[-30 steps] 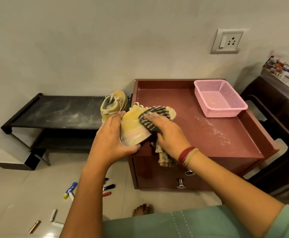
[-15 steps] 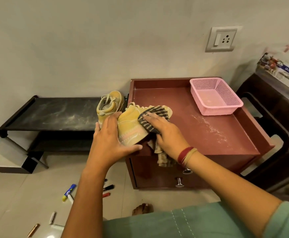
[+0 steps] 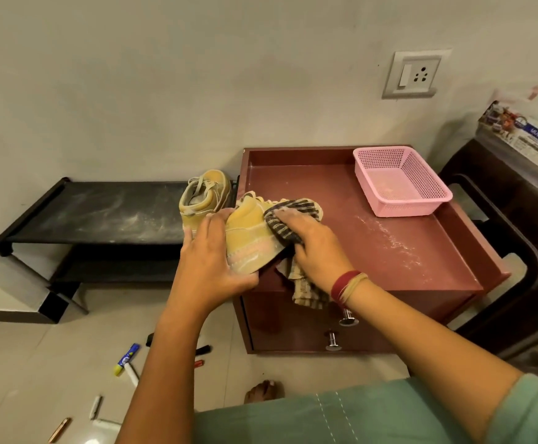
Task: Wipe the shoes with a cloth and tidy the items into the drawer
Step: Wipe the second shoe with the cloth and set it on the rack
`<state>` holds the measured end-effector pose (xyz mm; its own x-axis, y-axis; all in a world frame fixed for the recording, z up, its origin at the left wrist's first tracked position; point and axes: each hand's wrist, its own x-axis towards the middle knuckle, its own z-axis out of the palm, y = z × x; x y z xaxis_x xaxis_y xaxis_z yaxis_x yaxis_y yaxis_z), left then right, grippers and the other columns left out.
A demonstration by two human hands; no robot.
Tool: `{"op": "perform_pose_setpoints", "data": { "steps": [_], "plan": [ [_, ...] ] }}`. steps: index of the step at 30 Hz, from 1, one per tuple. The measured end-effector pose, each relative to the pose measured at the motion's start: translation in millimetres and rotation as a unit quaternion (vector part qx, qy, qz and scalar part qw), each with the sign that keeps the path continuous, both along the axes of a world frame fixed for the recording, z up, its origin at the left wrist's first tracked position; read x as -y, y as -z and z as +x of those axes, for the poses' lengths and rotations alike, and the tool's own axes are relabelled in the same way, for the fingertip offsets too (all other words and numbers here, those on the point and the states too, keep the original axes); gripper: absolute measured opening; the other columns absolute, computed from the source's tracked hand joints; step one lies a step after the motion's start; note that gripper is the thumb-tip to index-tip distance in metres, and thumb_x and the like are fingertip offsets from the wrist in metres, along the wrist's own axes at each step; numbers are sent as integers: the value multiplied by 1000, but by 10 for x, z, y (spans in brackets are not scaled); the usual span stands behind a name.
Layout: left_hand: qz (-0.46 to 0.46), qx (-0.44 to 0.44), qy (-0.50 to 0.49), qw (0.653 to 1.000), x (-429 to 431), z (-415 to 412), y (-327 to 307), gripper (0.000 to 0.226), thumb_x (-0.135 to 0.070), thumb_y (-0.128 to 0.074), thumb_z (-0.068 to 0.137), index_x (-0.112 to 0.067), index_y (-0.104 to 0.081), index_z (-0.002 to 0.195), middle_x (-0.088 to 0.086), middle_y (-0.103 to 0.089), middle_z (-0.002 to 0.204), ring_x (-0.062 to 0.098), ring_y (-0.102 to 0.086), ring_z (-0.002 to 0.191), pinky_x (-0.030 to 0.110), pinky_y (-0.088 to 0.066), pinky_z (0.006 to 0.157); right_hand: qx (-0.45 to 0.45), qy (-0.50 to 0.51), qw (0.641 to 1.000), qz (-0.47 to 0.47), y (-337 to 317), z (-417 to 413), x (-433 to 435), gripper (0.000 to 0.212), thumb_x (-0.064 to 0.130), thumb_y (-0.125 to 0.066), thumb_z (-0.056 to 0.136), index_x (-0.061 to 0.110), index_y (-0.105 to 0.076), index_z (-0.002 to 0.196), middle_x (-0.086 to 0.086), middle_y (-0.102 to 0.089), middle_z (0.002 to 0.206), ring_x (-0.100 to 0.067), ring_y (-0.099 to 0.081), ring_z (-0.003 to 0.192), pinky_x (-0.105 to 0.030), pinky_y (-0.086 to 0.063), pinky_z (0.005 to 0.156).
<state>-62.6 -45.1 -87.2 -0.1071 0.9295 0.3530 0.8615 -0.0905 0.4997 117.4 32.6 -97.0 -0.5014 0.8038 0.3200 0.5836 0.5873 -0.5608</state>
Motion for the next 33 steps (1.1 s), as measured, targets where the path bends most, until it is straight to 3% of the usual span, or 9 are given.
{"op": "perform_pose_setpoints", "data": {
  "steps": [5, 10, 13, 17, 20, 24, 28, 31, 33],
  "plan": [
    [12, -15, 35, 999, -6, 35, -43, 95, -43, -76, 53, -19, -35, 136, -6, -42, 128, 14, -35, 120, 58, -33, 107, -100, 24, 994, 35, -132, -39, 29, 66, -13, -46, 73, 17, -51, 132, -2, -54, 133, -14, -45, 125, -22, -29, 109],
    [5, 4, 54, 999, -15, 12, -28, 98, -34, -82, 55, -23, -32, 138, -10, -38, 133, 25, -36, 134, 57, -39, 103, -26, -86, 995, 38, -86, -95, 142, 70, -13, -47, 72, 18, -48, 134, -3, -45, 142, -13, -36, 134, -27, -20, 115],
    [-1, 12, 63, 998, -1, 18, -39, 98, -34, -82, 55, -26, -30, 138, -12, -37, 133, 25, -32, 137, 57, -38, 103, -64, 0, 998, 19, -61, -49, -23, 66, -14, -46, 73, 15, -50, 133, -6, -48, 139, -18, -41, 132, -38, -28, 114],
    [0, -13, 56, 998, -12, 7, -36, 96, -40, -76, 57, -26, -28, 139, -9, -38, 138, 22, -23, 143, 59, -11, 116, -45, -86, 995, 29, -73, -96, 42, 69, -11, -44, 71, 16, -48, 135, -7, -47, 141, -15, -38, 133, -28, -25, 114],
    [-17, -13, 55, 998, -9, 9, -47, 95, -40, -73, 57, -31, -24, 139, -10, -34, 141, 19, -16, 145, 55, 7, 115, -78, -17, 997, 7, -123, -53, -106, 66, -15, -45, 73, 14, -52, 132, -7, -51, 137, -18, -43, 130, -33, -28, 114],
    [-17, -8, 63, 998, -4, -3, -49, 96, -35, -76, 59, -33, -22, 139, -12, -32, 144, 16, -9, 147, 50, 11, 115, -51, -68, 996, 6, -167, -47, -105, 66, -16, -46, 73, 16, -53, 131, -2, -51, 136, -8, -40, 128, -18, -22, 112],
    [-22, -25, 71, 997, -3, -4, -76, 96, -30, -80, 60, -34, -23, 138, -13, -31, 144, 14, -7, 147, 48, 13, 114, -53, -15, 998, -10, -206, 40, -175, 65, -15, -45, 75, 16, -52, 132, -5, -51, 137, -17, -43, 129, -26, -25, 114],
    [-30, -37, 69, 996, -7, -22, -97, 100, -30, -80, 60, -36, -20, 140, -12, -28, 148, 14, -7, 147, 46, 15, 113, -28, -107, 994, 8, -200, 54, -107, 69, -14, -45, 70, 17, -52, 132, -4, -51, 137, -14, -42, 130, -21, -23, 113],
    [-43, -43, 71, 996, -10, -41, -114, 103, -29, -81, 60, -38, -18, 141, -13, -23, 152, 12, -6, 147, 47, 16, 114, -27, -97, 995, 8, -184, 85, -148, 70, -15, -45, 70, 18, -52, 132, -4, -51, 137, -14, -42, 130, -25, -24, 114]
  ]
}}
